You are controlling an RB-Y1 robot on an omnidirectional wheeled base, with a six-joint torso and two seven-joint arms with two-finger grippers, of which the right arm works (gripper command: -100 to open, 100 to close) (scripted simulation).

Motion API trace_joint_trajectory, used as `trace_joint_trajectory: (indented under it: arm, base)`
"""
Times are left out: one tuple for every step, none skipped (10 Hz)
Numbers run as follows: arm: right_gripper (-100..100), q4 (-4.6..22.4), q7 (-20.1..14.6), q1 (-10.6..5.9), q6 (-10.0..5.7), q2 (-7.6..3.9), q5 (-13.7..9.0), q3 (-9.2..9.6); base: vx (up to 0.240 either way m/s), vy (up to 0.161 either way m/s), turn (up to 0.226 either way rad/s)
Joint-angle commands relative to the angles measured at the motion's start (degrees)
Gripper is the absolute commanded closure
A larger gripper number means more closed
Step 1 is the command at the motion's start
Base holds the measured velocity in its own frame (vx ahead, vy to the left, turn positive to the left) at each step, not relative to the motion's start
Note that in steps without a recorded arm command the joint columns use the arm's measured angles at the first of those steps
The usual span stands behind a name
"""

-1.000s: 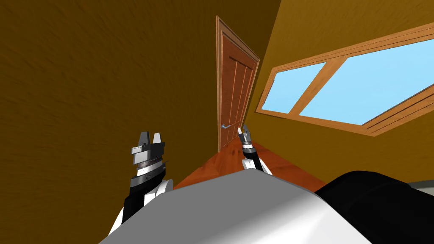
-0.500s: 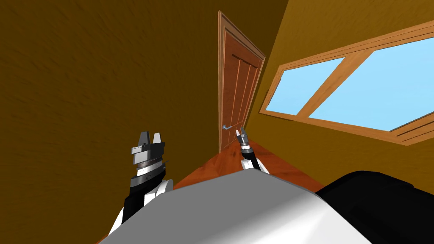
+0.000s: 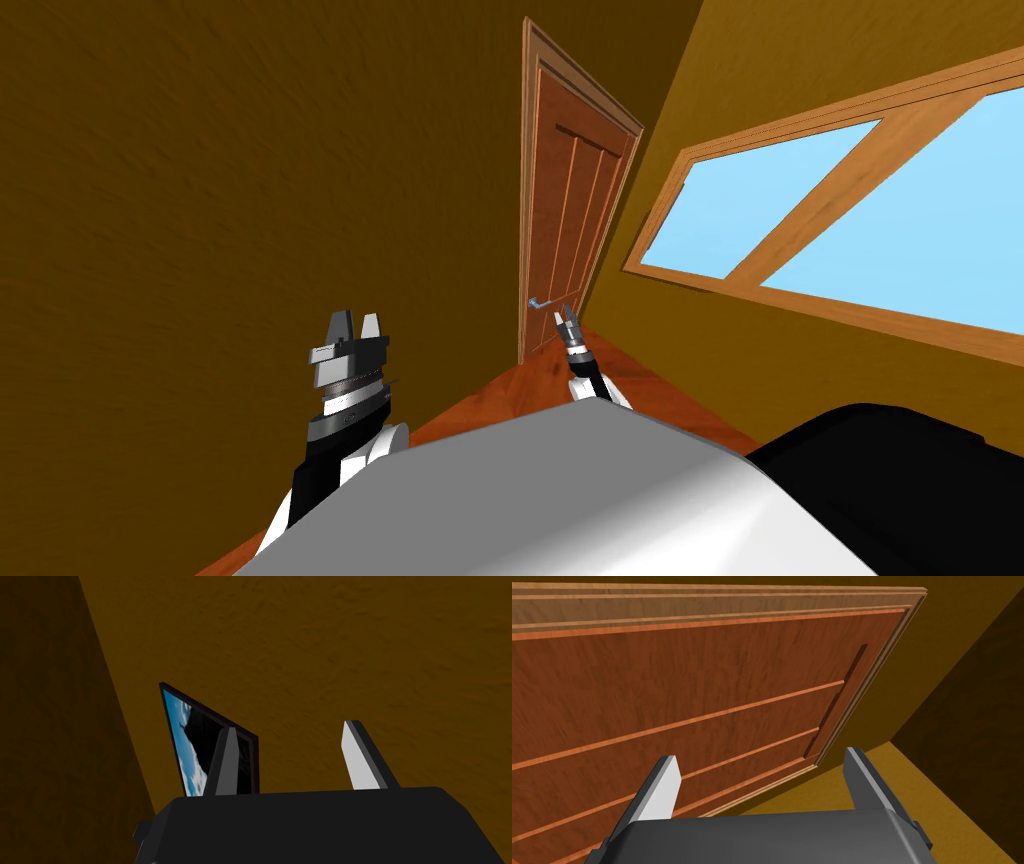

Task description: Pull the door open

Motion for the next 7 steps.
trace_joint_trajectory:
  arm:
    - [-100, 2.66, -0.29, -0.42, -0.35, -0.23, -0.09, 0.16]
    - [-100, 5.09, -0.74, -1.21, -0.73, -0.72, -0.28, 0.33]
    - [-100, 6.94, -1.2, -2.0, -1.12, -1.22, -0.48, 0.5]
    - [-100, 8.25, -1.2, -2.0, -1.12, -1.22, -0.48, 0.5]
    - [-100, 9.8, -1.66, -2.79, -1.51, -1.71, -0.67, 0.68]
    - [-100, 11.08, -1.66, -2.79, -1.51, -1.71, -0.67, 0.68]
    - [-100, 12.79, -2.12, -3.58, -1.9, -2.2, -0.87, 0.85]
  base:
    - [0.047, -0.068, 0.045]
    - [0.038, -0.06, 0.09]
    - [0.06, -0.089, 0.209]
    - [0.042, -0.083, 0.08]
    - [0.034, -0.073, 0.117]
    - [0.02, -0.059, 0.064]
    - [0.021, -0.06, 0.117]
